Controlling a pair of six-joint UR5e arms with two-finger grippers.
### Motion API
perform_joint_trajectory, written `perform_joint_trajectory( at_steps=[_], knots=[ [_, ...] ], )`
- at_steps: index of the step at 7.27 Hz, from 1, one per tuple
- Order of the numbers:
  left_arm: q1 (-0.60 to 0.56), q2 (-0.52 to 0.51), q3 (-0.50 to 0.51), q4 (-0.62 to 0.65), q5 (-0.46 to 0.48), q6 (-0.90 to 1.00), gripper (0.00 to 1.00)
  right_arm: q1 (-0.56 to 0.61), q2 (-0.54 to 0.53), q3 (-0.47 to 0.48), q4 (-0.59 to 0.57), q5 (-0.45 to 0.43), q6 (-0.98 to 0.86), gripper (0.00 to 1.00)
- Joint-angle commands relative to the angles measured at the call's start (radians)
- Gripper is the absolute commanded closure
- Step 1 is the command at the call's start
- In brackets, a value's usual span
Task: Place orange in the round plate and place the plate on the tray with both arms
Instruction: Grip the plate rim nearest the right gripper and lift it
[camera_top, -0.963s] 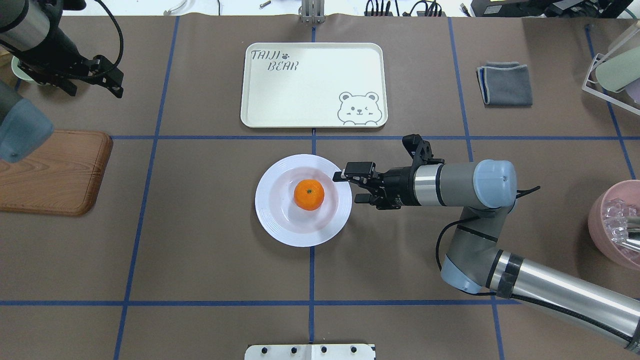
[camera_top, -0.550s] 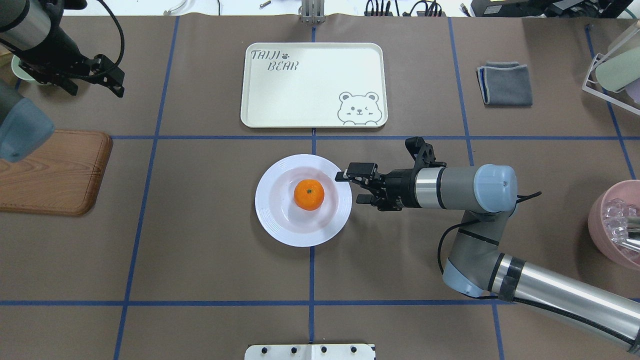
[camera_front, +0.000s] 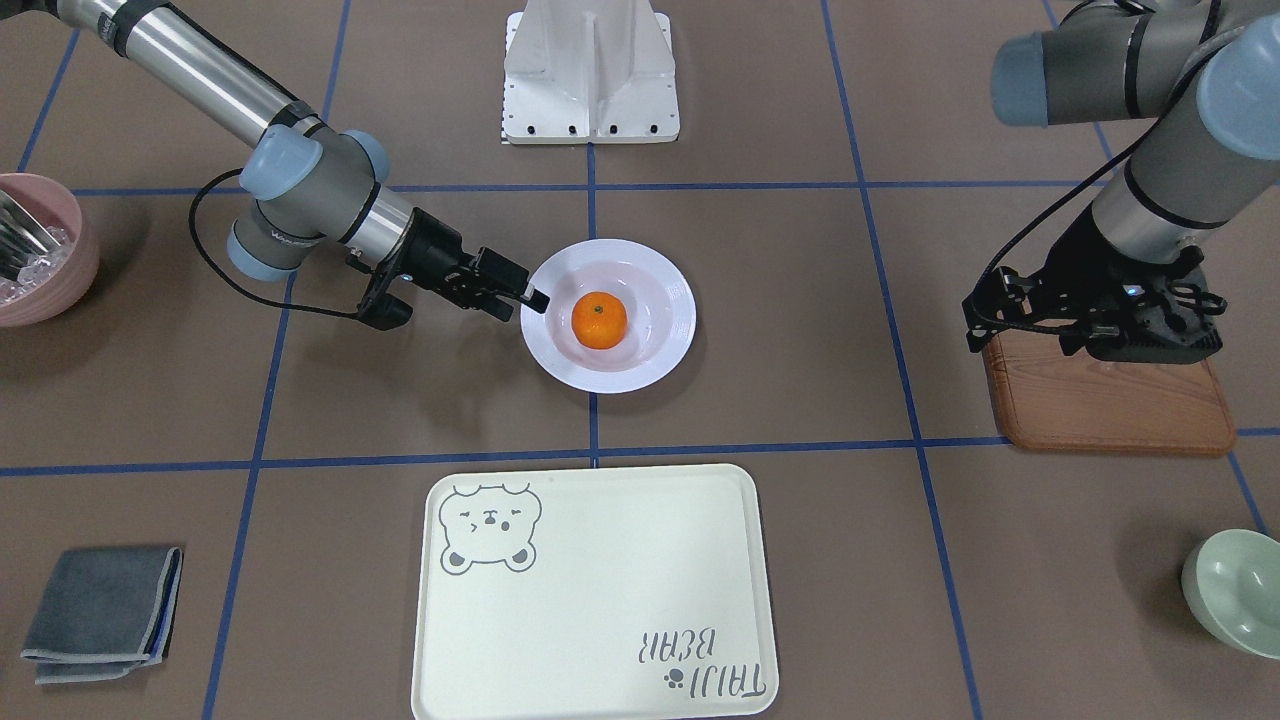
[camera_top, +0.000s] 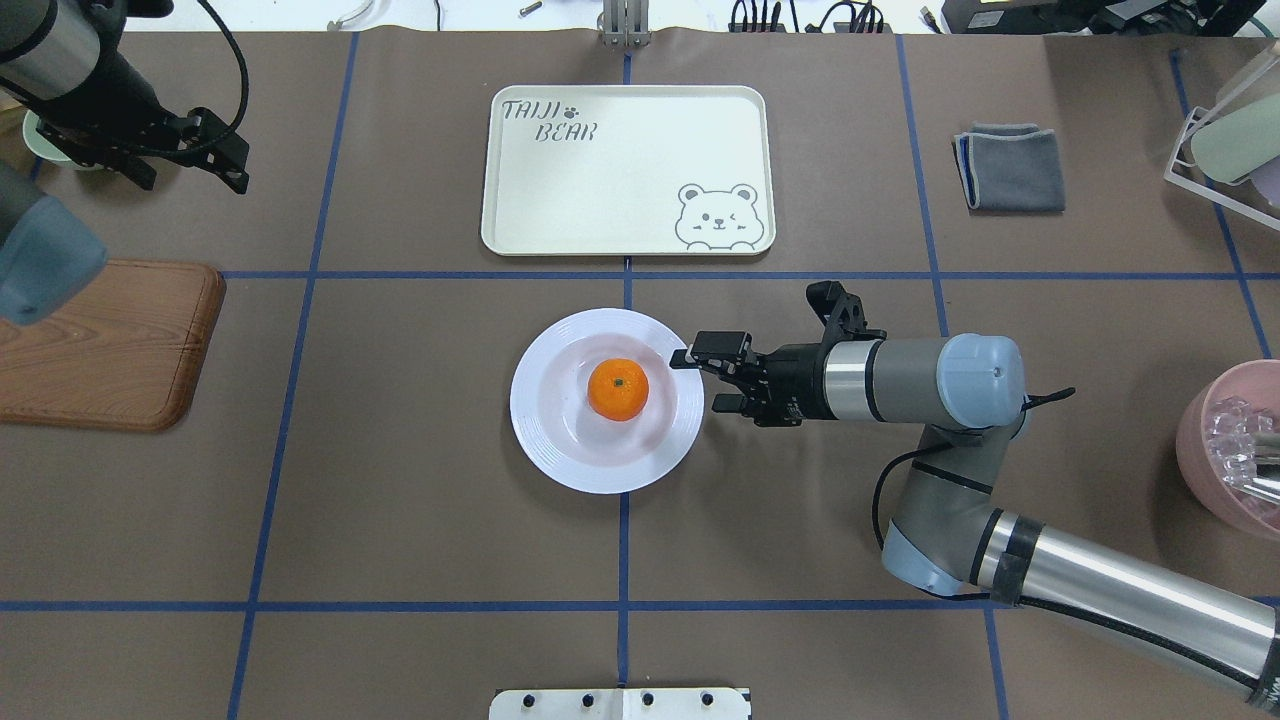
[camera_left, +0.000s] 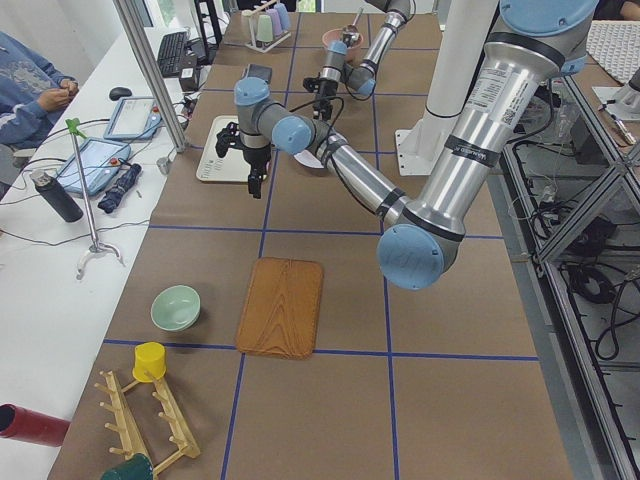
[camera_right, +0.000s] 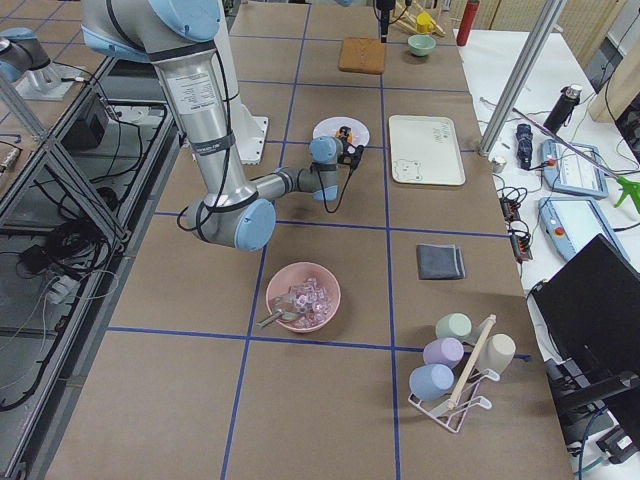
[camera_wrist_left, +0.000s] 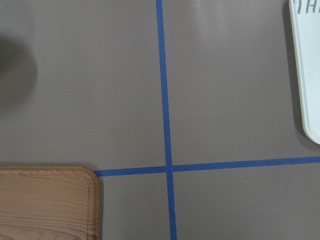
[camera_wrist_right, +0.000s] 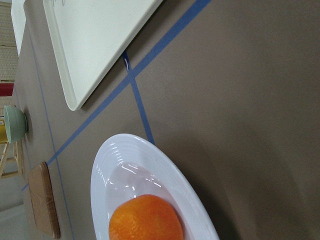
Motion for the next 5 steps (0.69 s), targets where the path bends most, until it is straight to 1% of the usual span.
perform_joint_trajectory(
  at_steps=[1, 5],
  knots=[
    [-0.002, 0.000, -0.002, 0.001, 0.000, 0.000, 0.02, -0.015, 0.006, -0.003, 0.002, 0.000, 0.020, 0.02],
    [-0.003, 0.000, -0.005, 0.001, 0.000, 0.000, 0.02, -0.027, 0.007, -0.010, 0.002, 0.000, 0.020, 0.05]
  ],
)
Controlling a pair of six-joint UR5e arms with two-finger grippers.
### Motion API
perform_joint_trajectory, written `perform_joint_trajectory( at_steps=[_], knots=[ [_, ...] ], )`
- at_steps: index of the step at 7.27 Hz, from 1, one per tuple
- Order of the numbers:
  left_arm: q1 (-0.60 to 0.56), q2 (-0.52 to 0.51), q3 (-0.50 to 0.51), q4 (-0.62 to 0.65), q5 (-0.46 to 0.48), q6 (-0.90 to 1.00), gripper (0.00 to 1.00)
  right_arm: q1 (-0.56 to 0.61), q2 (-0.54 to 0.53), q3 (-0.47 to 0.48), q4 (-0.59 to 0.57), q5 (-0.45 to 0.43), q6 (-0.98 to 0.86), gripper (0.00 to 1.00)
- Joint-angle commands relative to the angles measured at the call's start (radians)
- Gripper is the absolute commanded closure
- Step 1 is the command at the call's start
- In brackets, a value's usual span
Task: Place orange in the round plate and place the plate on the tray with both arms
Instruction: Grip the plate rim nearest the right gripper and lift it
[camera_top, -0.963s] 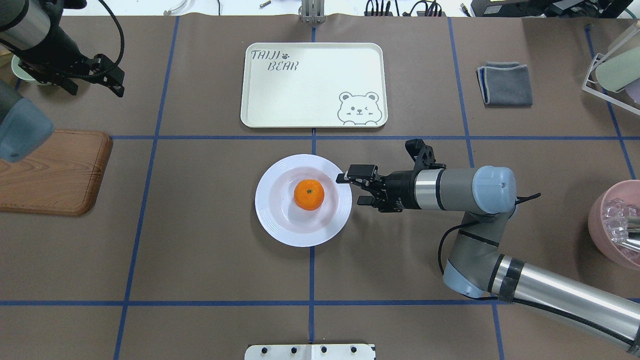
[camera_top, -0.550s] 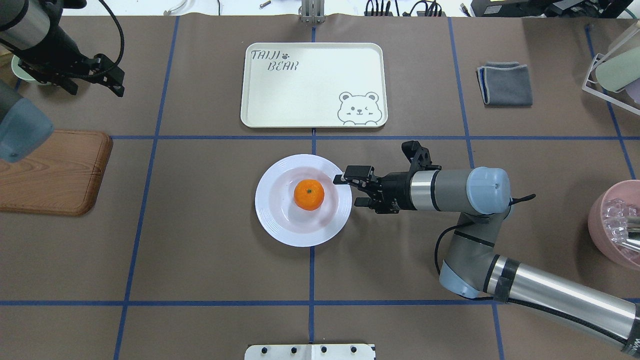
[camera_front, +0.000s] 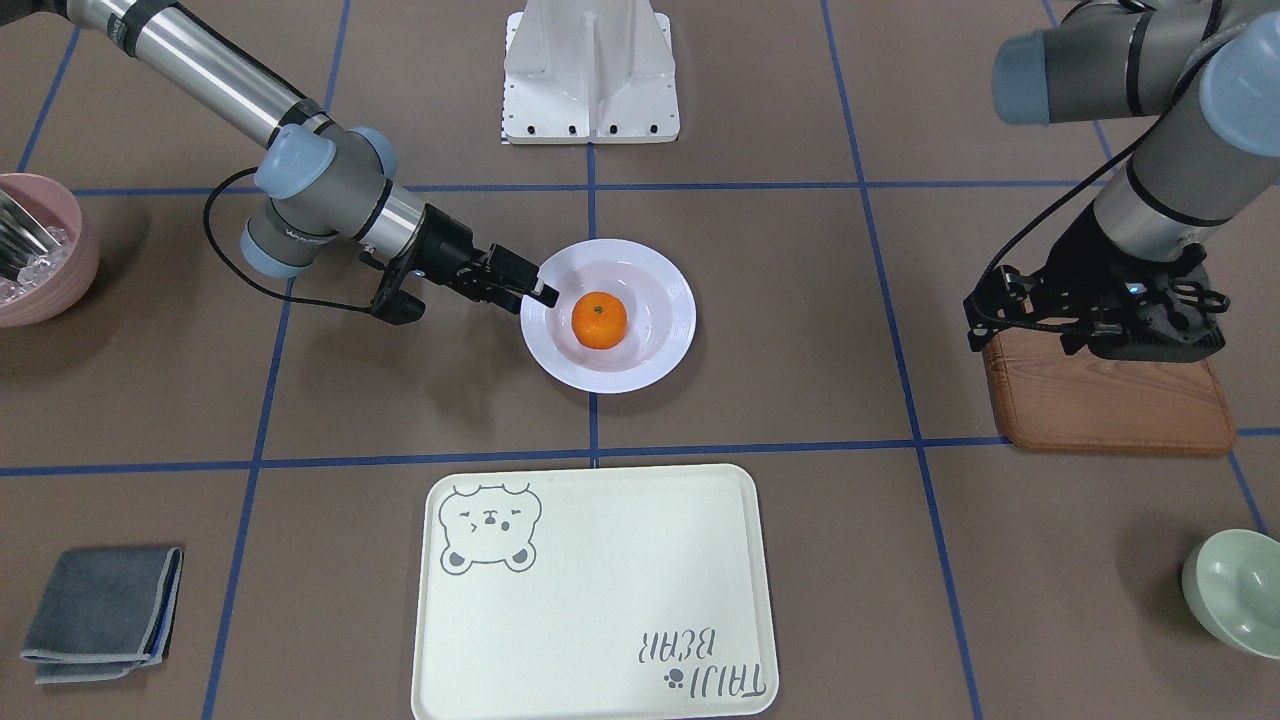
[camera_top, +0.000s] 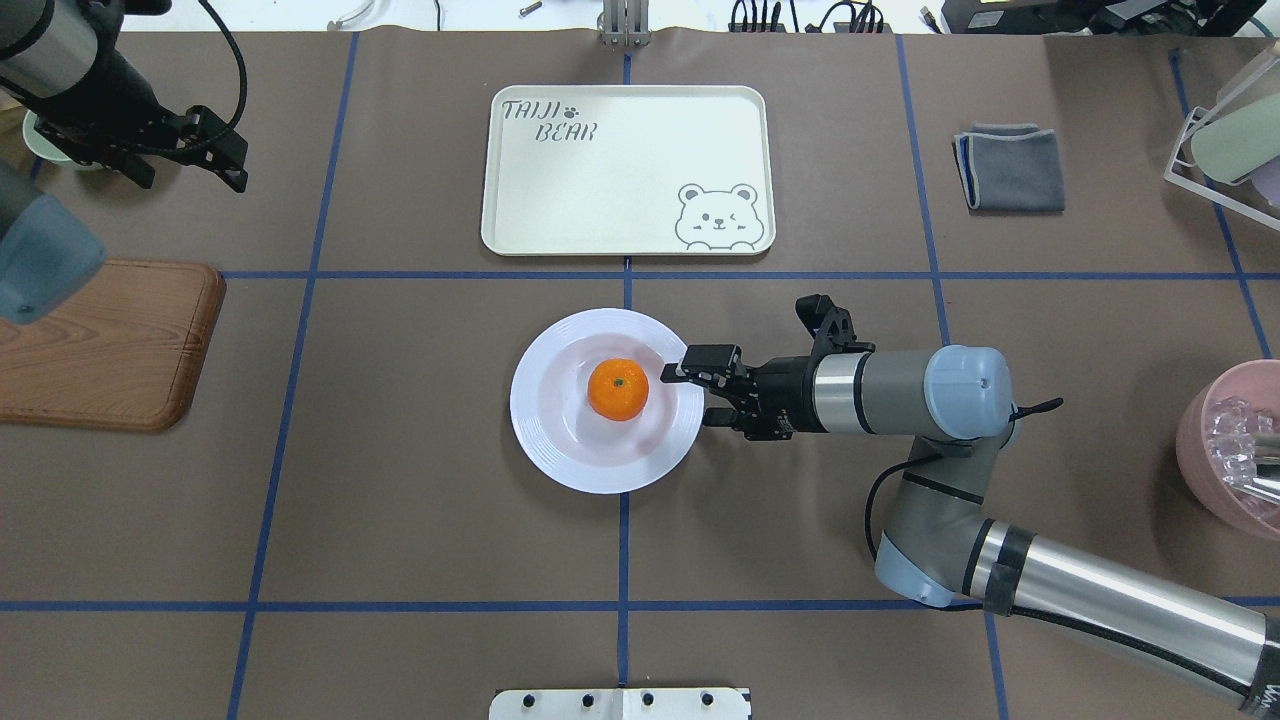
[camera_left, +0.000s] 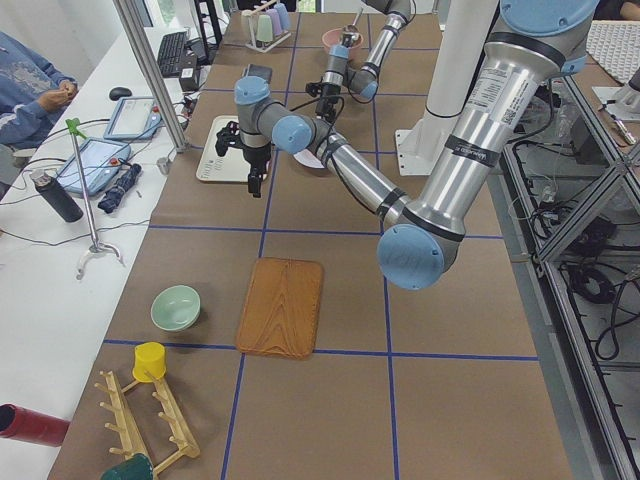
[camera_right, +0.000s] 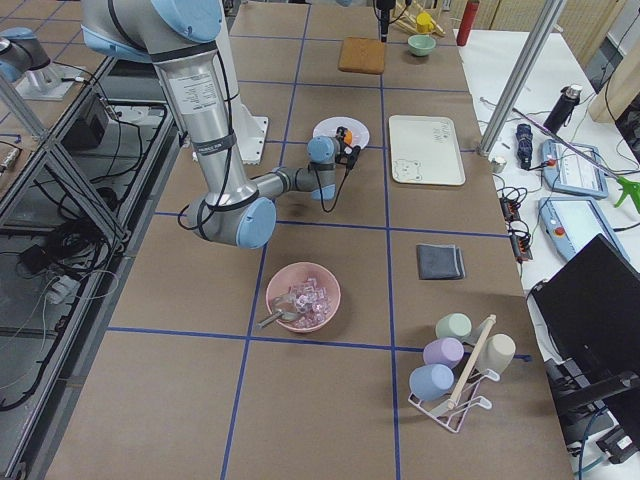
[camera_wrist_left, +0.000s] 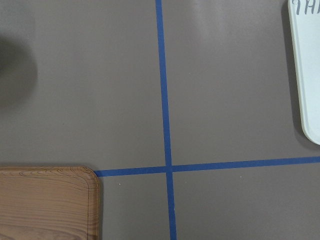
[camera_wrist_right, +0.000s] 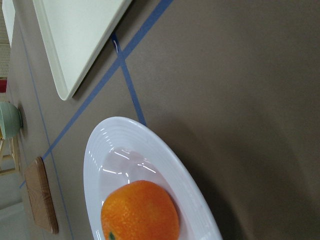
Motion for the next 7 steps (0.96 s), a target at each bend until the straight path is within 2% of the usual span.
perform_joint_trajectory(
  at_steps=[1, 3, 4, 6, 7],
  knots=[
    [-0.001, 0.000, -0.003, 0.000, 0.000, 0.000, 0.02, -0.004, 0.003, -0.001, 0.000, -0.001, 0.002, 0.09],
    [-0.001, 0.000, -0.006, 0.006, 0.000, -0.002, 0.02, -0.010, 0.003, -0.001, 0.000, -0.001, 0.002, 0.11],
    [-0.002, 0.000, -0.007, 0.006, 0.000, -0.002, 0.02, -0.010, 0.003, -0.001, 0.000, -0.002, 0.002, 0.17],
    [-0.005, -0.005, -0.025, 0.043, 0.000, -0.002, 0.02, -0.014, 0.003, -0.001, 0.002, 0.000, 0.002, 0.20],
    [-0.008, -0.006, -0.026, 0.046, 0.000, -0.002, 0.02, -0.016, 0.003, -0.001, 0.002, 0.000, 0.002, 0.26]
  ],
)
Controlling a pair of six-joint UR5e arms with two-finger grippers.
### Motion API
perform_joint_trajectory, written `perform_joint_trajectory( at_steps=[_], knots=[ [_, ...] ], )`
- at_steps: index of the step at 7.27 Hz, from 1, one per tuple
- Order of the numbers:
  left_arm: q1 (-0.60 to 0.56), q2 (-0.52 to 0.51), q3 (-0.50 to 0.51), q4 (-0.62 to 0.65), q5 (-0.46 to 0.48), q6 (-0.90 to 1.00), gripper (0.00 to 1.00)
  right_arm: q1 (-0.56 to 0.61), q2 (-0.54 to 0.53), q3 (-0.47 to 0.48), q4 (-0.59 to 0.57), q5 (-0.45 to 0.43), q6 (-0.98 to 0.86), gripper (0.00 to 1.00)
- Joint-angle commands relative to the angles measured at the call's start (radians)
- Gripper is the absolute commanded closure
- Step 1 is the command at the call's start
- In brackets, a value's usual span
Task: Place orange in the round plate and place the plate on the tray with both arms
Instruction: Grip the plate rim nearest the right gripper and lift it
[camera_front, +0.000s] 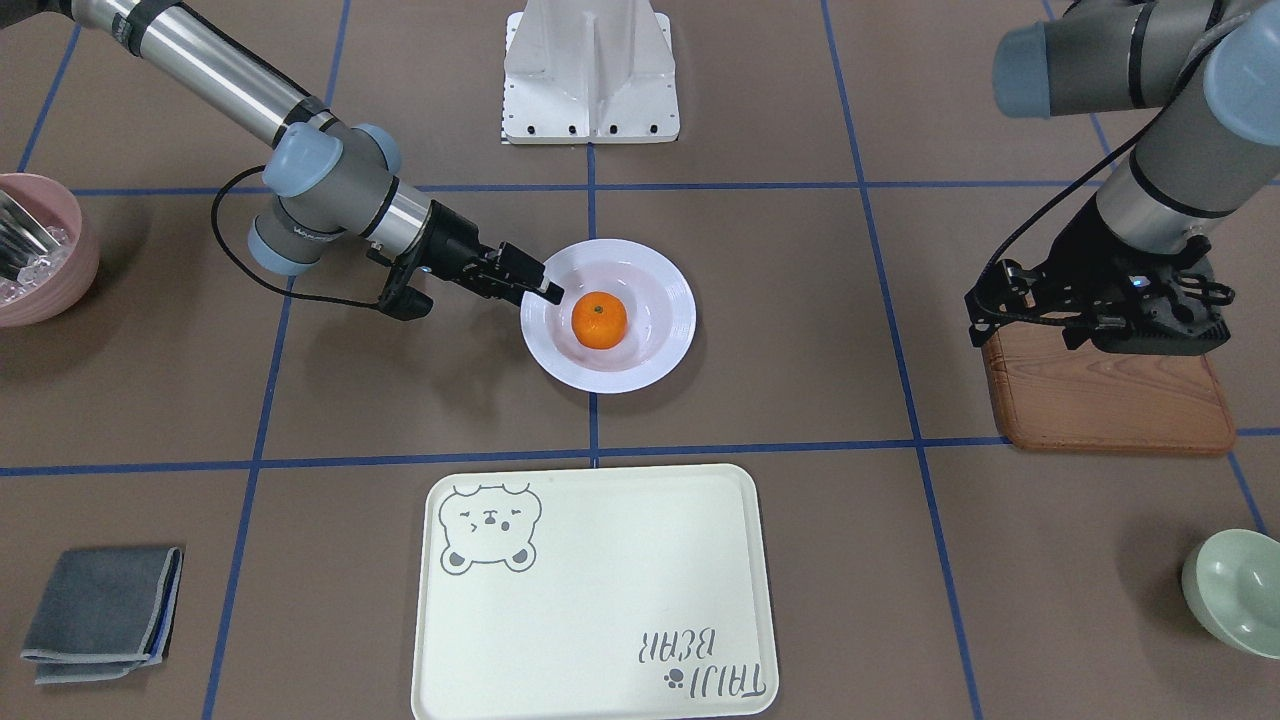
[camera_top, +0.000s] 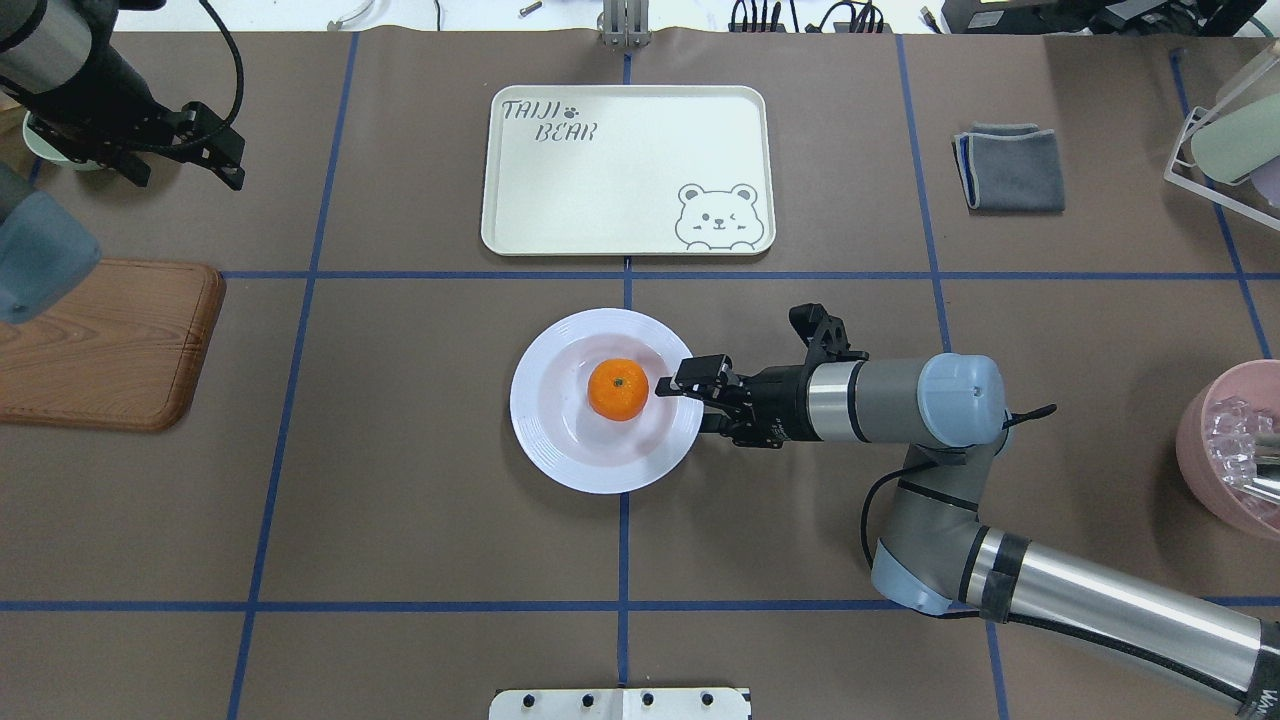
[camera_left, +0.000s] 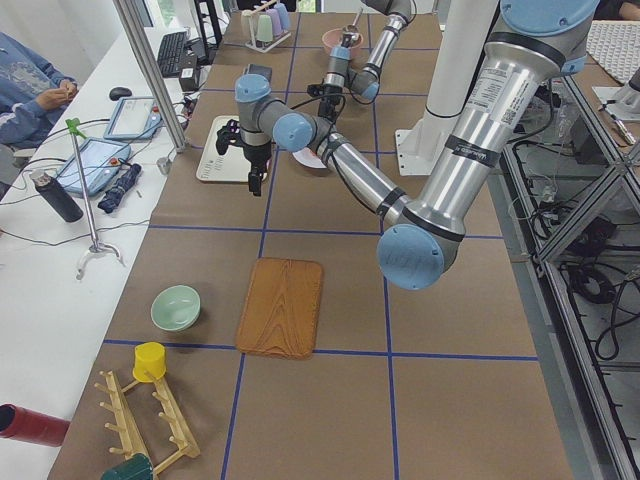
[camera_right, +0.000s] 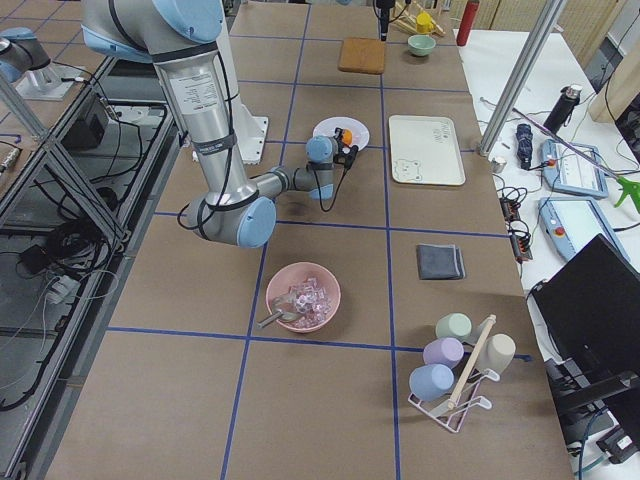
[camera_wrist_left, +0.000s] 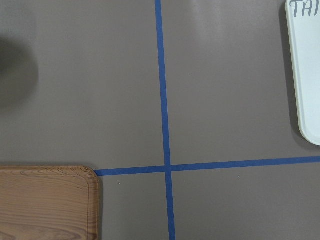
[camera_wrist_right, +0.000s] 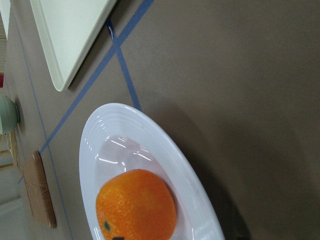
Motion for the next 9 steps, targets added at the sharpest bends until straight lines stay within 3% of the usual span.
perform_joint_trajectory(
  at_steps=[1, 5, 8, 9],
  knots=[
    [-0.003, -0.002, -0.005, 0.013, 0.000, 0.000, 0.02, -0.004, 0.000, 0.000, 0.001, 0.000, 0.000, 0.34],
    [-0.003, -0.005, -0.007, 0.013, 0.000, 0.000, 0.02, -0.007, -0.009, -0.025, 0.070, 0.000, 0.008, 0.81],
    [-0.005, -0.004, -0.008, 0.013, 0.002, 0.000, 0.02, -0.006, -0.009, -0.022, 0.071, 0.002, 0.008, 1.00],
    [-0.005, -0.004, -0.010, 0.015, 0.000, 0.000, 0.02, -0.006, -0.009, -0.017, 0.088, 0.000, 0.009, 1.00]
  ],
)
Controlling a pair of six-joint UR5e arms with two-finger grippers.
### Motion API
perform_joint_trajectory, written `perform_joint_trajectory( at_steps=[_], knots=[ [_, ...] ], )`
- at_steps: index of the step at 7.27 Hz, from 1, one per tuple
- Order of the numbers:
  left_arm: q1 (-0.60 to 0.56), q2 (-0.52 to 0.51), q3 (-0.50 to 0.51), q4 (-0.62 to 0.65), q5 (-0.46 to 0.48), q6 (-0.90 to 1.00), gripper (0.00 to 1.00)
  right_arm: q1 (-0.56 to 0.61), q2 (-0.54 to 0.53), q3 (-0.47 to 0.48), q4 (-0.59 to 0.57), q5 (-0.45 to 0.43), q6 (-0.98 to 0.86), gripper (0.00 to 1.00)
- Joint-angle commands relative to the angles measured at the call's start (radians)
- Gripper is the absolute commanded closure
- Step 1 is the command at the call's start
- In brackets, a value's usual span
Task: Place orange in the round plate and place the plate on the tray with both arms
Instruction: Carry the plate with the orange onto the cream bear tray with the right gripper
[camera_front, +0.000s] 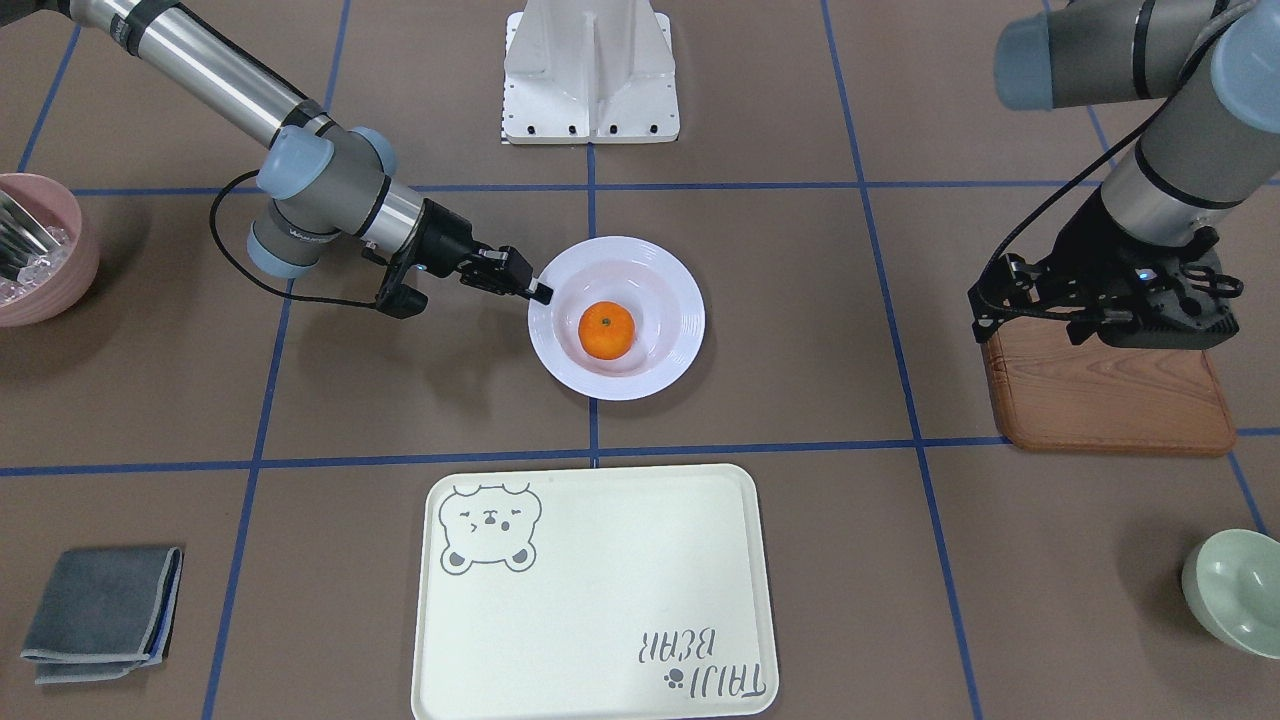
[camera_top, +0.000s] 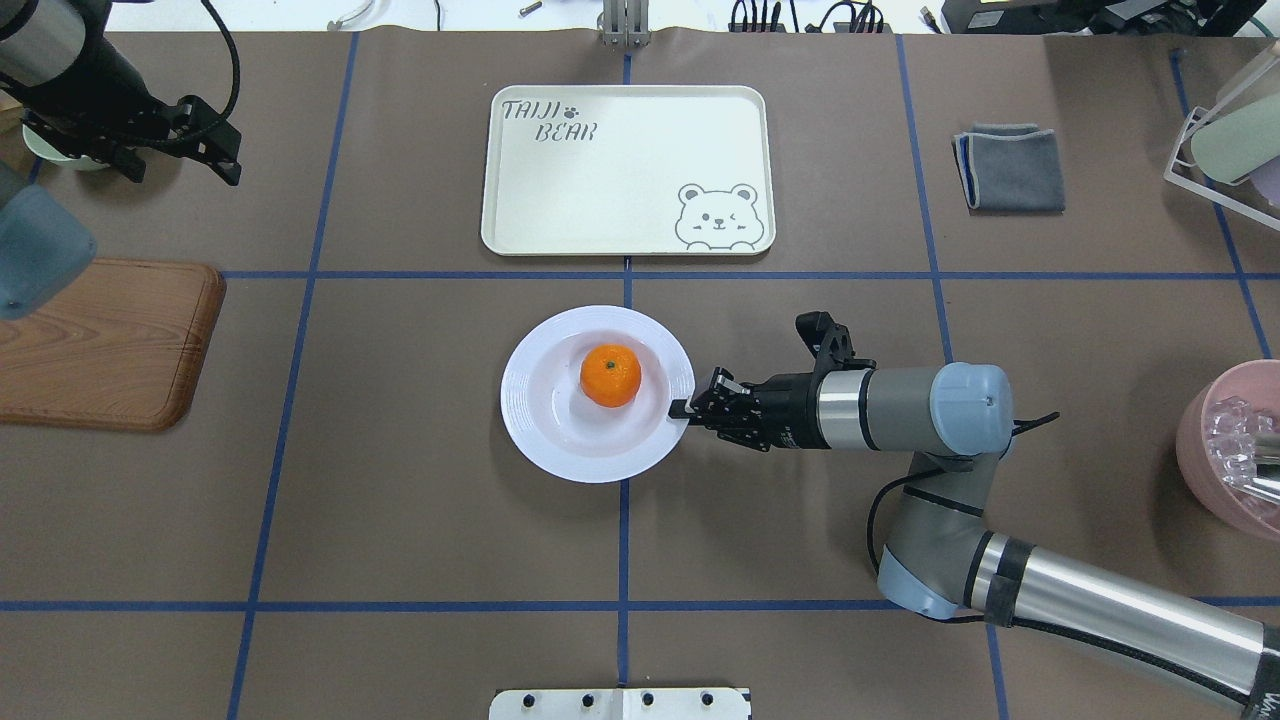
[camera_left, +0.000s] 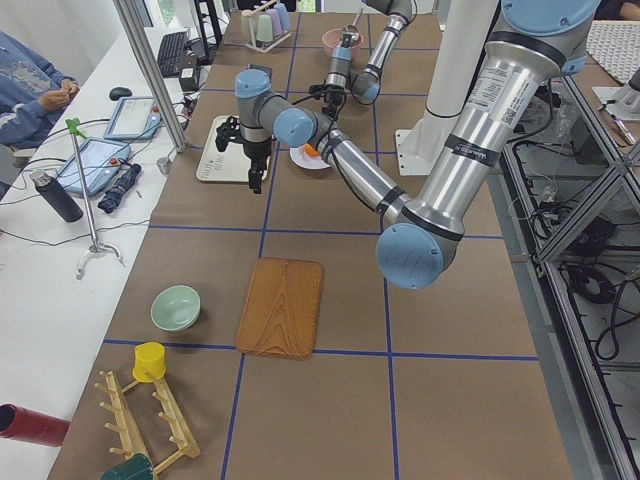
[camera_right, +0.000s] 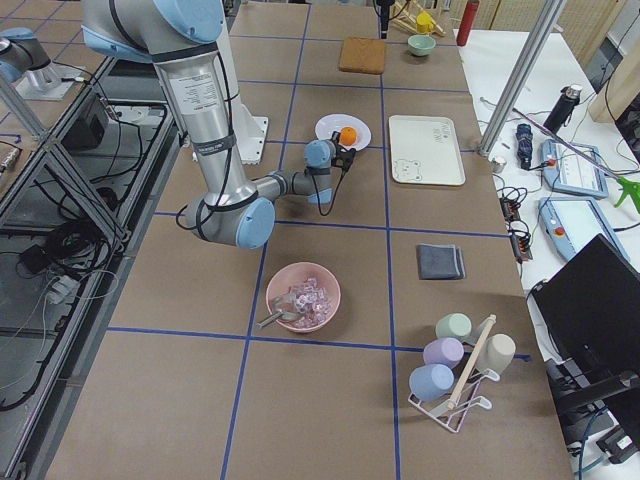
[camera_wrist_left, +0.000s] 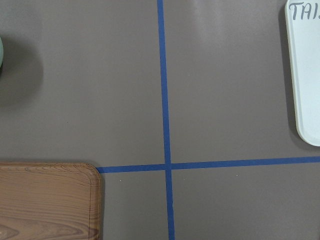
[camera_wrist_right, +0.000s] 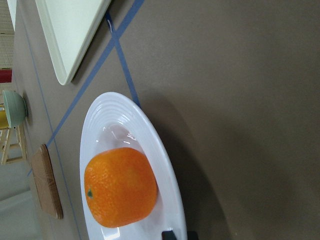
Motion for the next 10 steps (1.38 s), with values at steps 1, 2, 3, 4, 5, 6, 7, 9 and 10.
perform_joint_trajectory(
  at_steps=[1, 2, 3, 4, 5, 6, 7, 9, 10],
  knots=[
    [0.000, 0.001, -0.001, 0.000, 0.001, 0.000, 0.02, 0.003, -0.002, 0.006, 0.051, -0.002, 0.005, 1.00],
    [-0.002, 0.001, -0.001, 0.001, 0.001, 0.000, 0.02, 0.014, -0.002, 0.007, 0.073, -0.002, 0.012, 1.00],
    [-0.003, -0.001, -0.001, 0.001, -0.001, 0.000, 0.02, 0.022, -0.002, 0.009, 0.093, -0.002, 0.015, 1.00],
    [-0.003, -0.001, -0.001, 0.001, -0.001, 0.000, 0.02, 0.034, -0.003, 0.010, 0.124, -0.002, 0.016, 1.00],
    [-0.005, -0.001, -0.001, 0.001, -0.001, 0.000, 0.02, 0.036, -0.015, 0.009, 0.166, -0.002, 0.016, 1.00],
    [-0.005, -0.001, -0.001, 0.001, -0.001, 0.000, 0.02, 0.036, -0.025, 0.009, 0.214, -0.028, 0.018, 1.00],
    [-0.005, 0.001, -0.001, 0.001, -0.001, 0.000, 0.02, 0.034, -0.026, 0.009, 0.226, -0.059, 0.025, 1.00],
    [-0.006, 0.001, -0.001, 0.001, -0.001, 0.000, 0.02, 0.034, -0.023, 0.009, 0.283, -0.112, 0.071, 1.00],
    [-0.012, 0.001, -0.001, 0.001, -0.001, 0.000, 0.02, 0.043, -0.011, 0.010, 0.282, -0.158, 0.103, 1.00]
  ],
)
